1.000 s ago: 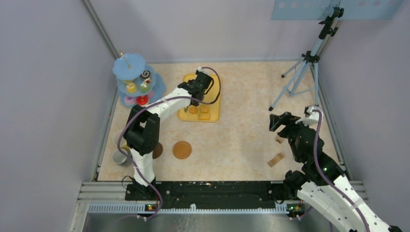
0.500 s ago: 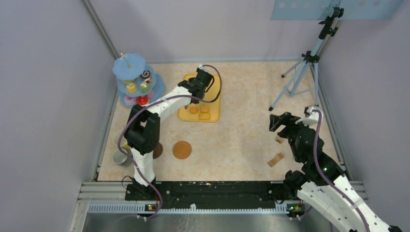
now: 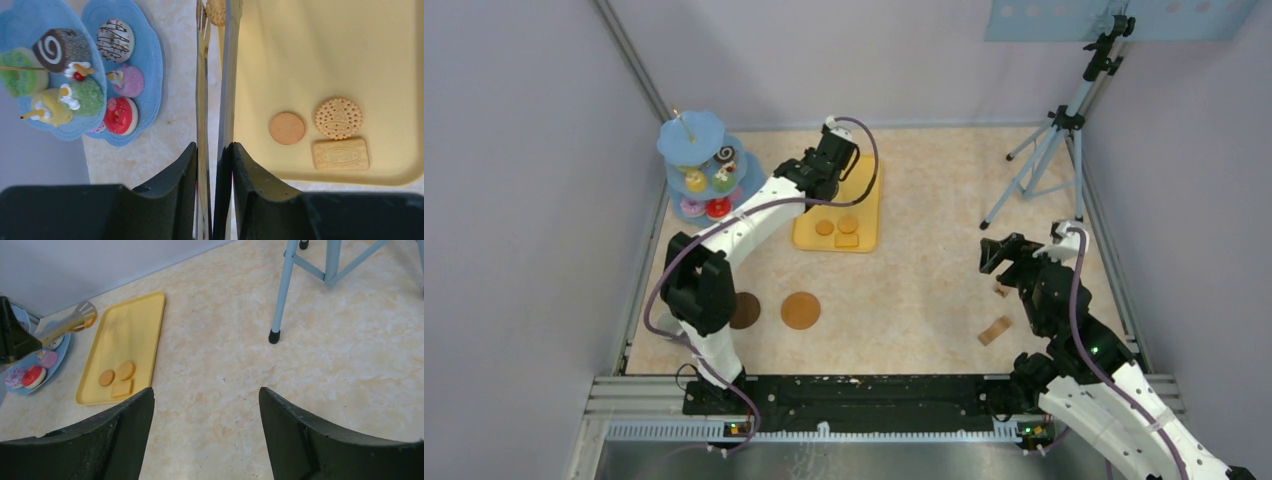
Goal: Serve the afternoon tea
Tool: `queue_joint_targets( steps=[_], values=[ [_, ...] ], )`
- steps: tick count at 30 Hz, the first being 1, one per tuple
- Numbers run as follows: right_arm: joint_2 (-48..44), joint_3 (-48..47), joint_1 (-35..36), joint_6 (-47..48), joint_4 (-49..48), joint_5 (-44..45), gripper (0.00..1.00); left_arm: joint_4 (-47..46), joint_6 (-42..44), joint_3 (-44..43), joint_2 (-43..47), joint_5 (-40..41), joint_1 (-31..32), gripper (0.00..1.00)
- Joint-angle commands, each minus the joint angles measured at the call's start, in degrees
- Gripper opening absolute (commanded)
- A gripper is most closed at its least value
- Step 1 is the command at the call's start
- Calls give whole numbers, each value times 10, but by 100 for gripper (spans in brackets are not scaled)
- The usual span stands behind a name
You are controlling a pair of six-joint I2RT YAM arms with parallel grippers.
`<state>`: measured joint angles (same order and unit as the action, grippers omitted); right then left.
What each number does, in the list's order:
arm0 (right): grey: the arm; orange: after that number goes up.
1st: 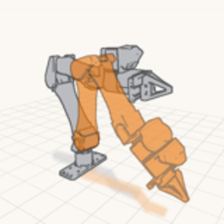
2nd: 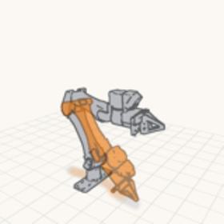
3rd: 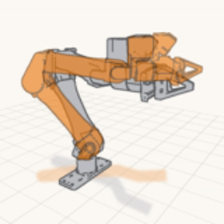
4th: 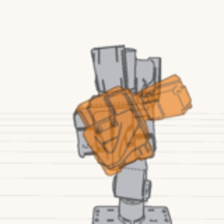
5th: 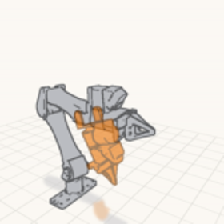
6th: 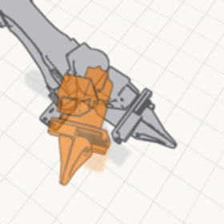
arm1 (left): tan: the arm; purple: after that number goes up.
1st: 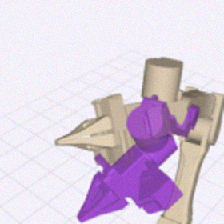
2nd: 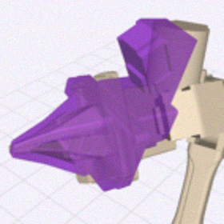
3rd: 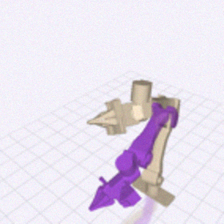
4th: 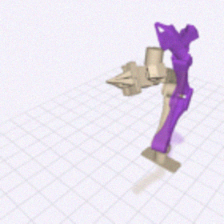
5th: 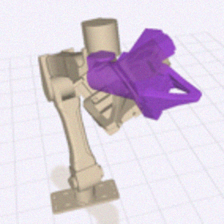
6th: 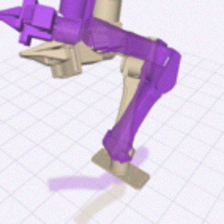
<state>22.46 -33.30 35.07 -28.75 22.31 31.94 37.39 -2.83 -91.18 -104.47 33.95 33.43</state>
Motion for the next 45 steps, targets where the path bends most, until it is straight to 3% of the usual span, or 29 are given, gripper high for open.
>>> queue_joint_targets(
  steps=[1,6,18,38,41,45],
  values=[
    [-6,2,-3,-7,-20,-6,75,0,6,-31,83,12,3,10],
    [-4,3,-3,-9,-25,-11,75,12,21,-42,136,13,2,10],
    [1,4,-3,-13,-33,-20,75,12,144,-74,185,160,-19,16],
    [9,5,-3,-13,-33,-19,75,22,110,-60,164,160,-124,16],
    [5,8,-3,-13,-35,-17,75,28,98,-56,156,156,-128,21],
    [8,10,-2,-12,-42,-20,75,29,93,-53,157,154,-129,35]
  ],
)
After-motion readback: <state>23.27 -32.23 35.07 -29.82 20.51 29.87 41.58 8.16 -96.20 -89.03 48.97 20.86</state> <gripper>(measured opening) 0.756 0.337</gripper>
